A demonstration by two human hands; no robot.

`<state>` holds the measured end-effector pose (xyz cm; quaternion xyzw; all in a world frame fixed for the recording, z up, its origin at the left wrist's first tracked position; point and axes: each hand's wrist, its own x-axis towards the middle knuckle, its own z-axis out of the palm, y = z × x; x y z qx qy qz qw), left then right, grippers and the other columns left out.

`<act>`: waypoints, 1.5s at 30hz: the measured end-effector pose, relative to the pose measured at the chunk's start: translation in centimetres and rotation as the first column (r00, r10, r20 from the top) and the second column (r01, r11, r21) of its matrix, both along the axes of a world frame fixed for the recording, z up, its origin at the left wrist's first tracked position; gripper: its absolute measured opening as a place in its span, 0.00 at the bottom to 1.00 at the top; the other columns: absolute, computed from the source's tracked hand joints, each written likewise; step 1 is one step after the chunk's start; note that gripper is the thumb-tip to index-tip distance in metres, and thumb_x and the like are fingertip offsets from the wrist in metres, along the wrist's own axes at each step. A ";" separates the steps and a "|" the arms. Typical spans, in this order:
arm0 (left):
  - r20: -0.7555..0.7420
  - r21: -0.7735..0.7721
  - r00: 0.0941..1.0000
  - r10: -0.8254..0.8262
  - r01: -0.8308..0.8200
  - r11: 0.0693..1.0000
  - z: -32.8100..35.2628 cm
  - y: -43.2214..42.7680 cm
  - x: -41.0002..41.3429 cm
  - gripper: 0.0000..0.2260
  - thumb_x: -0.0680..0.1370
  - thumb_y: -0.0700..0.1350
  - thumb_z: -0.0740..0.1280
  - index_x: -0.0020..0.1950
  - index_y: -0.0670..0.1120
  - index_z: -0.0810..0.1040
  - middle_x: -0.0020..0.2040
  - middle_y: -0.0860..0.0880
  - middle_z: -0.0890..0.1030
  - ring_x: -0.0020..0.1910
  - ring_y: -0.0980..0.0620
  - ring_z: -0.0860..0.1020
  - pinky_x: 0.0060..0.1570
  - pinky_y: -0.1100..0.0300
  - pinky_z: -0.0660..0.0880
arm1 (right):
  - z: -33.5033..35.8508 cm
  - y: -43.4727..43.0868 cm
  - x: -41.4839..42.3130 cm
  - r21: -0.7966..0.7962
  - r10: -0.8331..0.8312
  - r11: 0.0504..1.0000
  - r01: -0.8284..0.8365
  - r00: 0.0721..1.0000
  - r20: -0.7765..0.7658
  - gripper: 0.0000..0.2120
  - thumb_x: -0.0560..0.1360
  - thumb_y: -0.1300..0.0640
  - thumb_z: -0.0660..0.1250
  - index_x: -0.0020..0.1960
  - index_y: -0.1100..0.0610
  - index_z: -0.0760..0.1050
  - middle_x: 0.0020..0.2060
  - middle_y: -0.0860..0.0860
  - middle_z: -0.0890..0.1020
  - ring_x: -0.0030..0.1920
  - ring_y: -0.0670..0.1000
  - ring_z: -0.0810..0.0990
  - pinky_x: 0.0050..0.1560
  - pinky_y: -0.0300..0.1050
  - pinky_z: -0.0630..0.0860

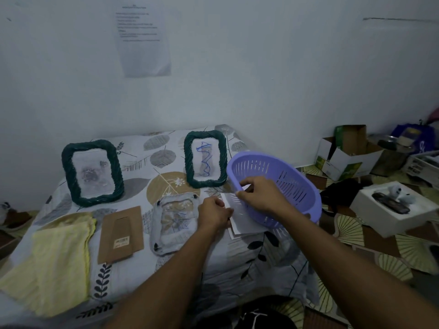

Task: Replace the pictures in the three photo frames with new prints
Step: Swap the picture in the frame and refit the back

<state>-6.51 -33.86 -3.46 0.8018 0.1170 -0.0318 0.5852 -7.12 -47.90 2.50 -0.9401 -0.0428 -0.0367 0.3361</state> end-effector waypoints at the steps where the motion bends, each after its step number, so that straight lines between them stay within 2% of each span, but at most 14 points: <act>1: 0.020 0.027 1.000 -0.004 0.003 1.000 -0.1 0.2 0.0 0.07 0.72 0.38 0.73 0.43 0.39 0.76 0.41 0.37 0.81 0.27 0.45 0.81 0.26 0.56 0.78 | -0.4 0.2 0.0 -0.003 -0.002 1.000 0.002 1.000 -0.008 0.17 0.74 0.48 0.69 0.61 0.52 0.78 0.50 0.53 0.84 0.47 0.52 0.81 0.50 0.48 0.78; 4: 0.068 0.075 0.998 -0.002 -0.003 0.997 -0.1 1.0 0.0 0.06 0.74 0.38 0.71 0.42 0.37 0.76 0.40 0.37 0.81 0.30 0.44 0.82 0.26 0.53 0.80 | -1.4 0.8 0.1 -0.025 -0.004 1.000 0.003 0.999 -0.038 0.19 0.74 0.47 0.69 0.62 0.52 0.77 0.52 0.53 0.83 0.47 0.52 0.80 0.47 0.44 0.74; 7: 0.081 0.049 0.997 -0.008 0.004 0.999 0.1 1.9 0.0 0.04 0.75 0.36 0.68 0.43 0.35 0.76 0.38 0.36 0.81 0.31 0.41 0.82 0.28 0.49 0.81 | -1.6 1.0 0.2 -0.052 -0.020 0.999 0.018 0.999 -0.047 0.19 0.74 0.46 0.69 0.62 0.51 0.77 0.52 0.52 0.83 0.47 0.52 0.80 0.47 0.46 0.75; 13: 0.044 -0.014 0.995 -0.092 0.092 0.996 0.2 2.3 -0.5 0.03 0.77 0.34 0.65 0.43 0.37 0.77 0.36 0.36 0.80 0.31 0.43 0.80 0.32 0.44 0.82 | -1.7 1.0 0.3 -0.081 -0.032 0.996 0.029 0.999 -0.042 0.19 0.73 0.45 0.69 0.61 0.50 0.77 0.51 0.52 0.84 0.46 0.52 0.81 0.47 0.45 0.76; 15: 0.118 0.108 0.985 -0.127 0.114 0.988 0.3 3.0 -0.7 0.03 0.77 0.37 0.66 0.44 0.39 0.77 0.37 0.40 0.81 0.32 0.46 0.82 0.35 0.47 0.82 | -1.6 1.1 0.3 -0.106 -0.030 0.994 0.026 0.999 -0.034 0.20 0.73 0.45 0.69 0.62 0.51 0.77 0.51 0.52 0.84 0.47 0.52 0.80 0.48 0.45 0.76; 17: 0.223 0.310 0.963 -0.154 0.080 0.947 0.7 4.6 -1.0 0.03 0.77 0.43 0.67 0.47 0.44 0.78 0.40 0.47 0.81 0.38 0.50 0.81 0.41 0.52 0.81 | -1.4 1.3 0.1 -0.151 -0.020 0.988 0.021 1.000 0.010 0.21 0.74 0.44 0.69 0.63 0.52 0.76 0.52 0.52 0.83 0.48 0.53 0.80 0.46 0.44 0.74; 19: 0.325 0.424 0.933 -0.155 0.003 0.906 0.8 6.9 -1.3 0.06 0.76 0.46 0.67 0.50 0.46 0.79 0.42 0.50 0.81 0.43 0.51 0.79 0.45 0.55 0.78 | -1.0 2.0 -0.4 -0.198 -0.014 0.980 0.035 0.994 0.109 0.21 0.75 0.44 0.67 0.63 0.54 0.75 0.54 0.53 0.82 0.52 0.56 0.79 0.47 0.46 0.74; 21: 0.385 0.489 0.912 -0.143 -0.070 0.870 0.7 9.6 -1.8 0.06 0.76 0.46 0.66 0.51 0.47 0.79 0.45 0.51 0.81 0.45 0.52 0.78 0.47 0.56 0.76 | -0.7 3.3 -0.9 -0.206 0.009 0.978 0.044 0.968 0.251 0.19 0.76 0.46 0.66 0.63 0.55 0.75 0.57 0.54 0.80 0.58 0.57 0.76 0.54 0.51 0.75; 25: 0.348 0.664 0.934 -0.082 -0.184 0.725 0.0 15.9 -3.0 0.11 0.75 0.47 0.67 0.56 0.47 0.79 0.56 0.47 0.79 0.55 0.47 0.74 0.54 0.52 0.72 | -0.9 7.3 -1.9 -0.205 0.189 0.973 -0.108 0.883 0.429 0.14 0.76 0.53 0.65 0.60 0.56 0.77 0.56 0.53 0.79 0.58 0.54 0.72 0.59 0.51 0.72; 29: 0.240 0.838 0.968 -0.072 -0.169 0.519 -1.7 20.6 -4.5 0.12 0.75 0.50 0.63 0.52 0.45 0.78 0.55 0.45 0.78 0.59 0.42 0.74 0.59 0.49 0.69 | -3.8 10.7 -2.1 -0.164 0.252 0.964 -0.211 0.922 0.295 0.14 0.77 0.53 0.64 0.60 0.55 0.76 0.58 0.52 0.77 0.61 0.53 0.71 0.61 0.48 0.70; 33: 0.248 0.819 0.961 -0.127 -0.137 0.557 -4.0 22.5 -6.3 0.15 0.79 0.52 0.61 0.62 0.45 0.74 0.65 0.45 0.73 0.63 0.44 0.71 0.60 0.50 0.70 | -6.9 11.7 -2.2 -0.191 0.230 0.960 -0.204 0.965 0.124 0.16 0.77 0.54 0.62 0.63 0.55 0.75 0.62 0.54 0.76 0.63 0.55 0.70 0.63 0.48 0.69; 37: 0.292 0.837 0.942 -0.163 -0.169 0.521 -4.7 22.6 -6.4 0.15 0.79 0.51 0.59 0.63 0.47 0.73 0.66 0.46 0.73 0.63 0.45 0.72 0.59 0.50 0.70 | -7.9 11.5 -2.7 -0.233 0.239 0.949 -0.211 0.966 0.101 0.15 0.77 0.55 0.60 0.63 0.56 0.75 0.61 0.54 0.75 0.62 0.56 0.69 0.61 0.49 0.69; 42: 0.316 0.826 0.946 -0.070 -0.238 0.510 -4.0 21.4 -5.7 0.11 0.79 0.52 0.58 0.56 0.49 0.75 0.62 0.48 0.75 0.64 0.46 0.71 0.63 0.44 0.62 | -4.6 10.4 -2.0 -0.181 0.259 0.958 -0.220 0.939 0.228 0.14 0.78 0.56 0.61 0.61 0.56 0.76 0.60 0.53 0.76 0.62 0.53 0.70 0.61 0.45 0.67; 45: 0.317 0.797 0.935 -0.158 -0.172 0.579 -2.8 19.2 -4.4 0.17 0.80 0.52 0.58 0.62 0.44 0.77 0.65 0.43 0.76 0.65 0.42 0.72 0.65 0.47 0.66 | -1.9 8.6 -1.1 -0.178 0.215 0.970 -0.166 0.927 0.308 0.12 0.78 0.58 0.61 0.58 0.57 0.79 0.55 0.53 0.80 0.58 0.53 0.73 0.56 0.44 0.68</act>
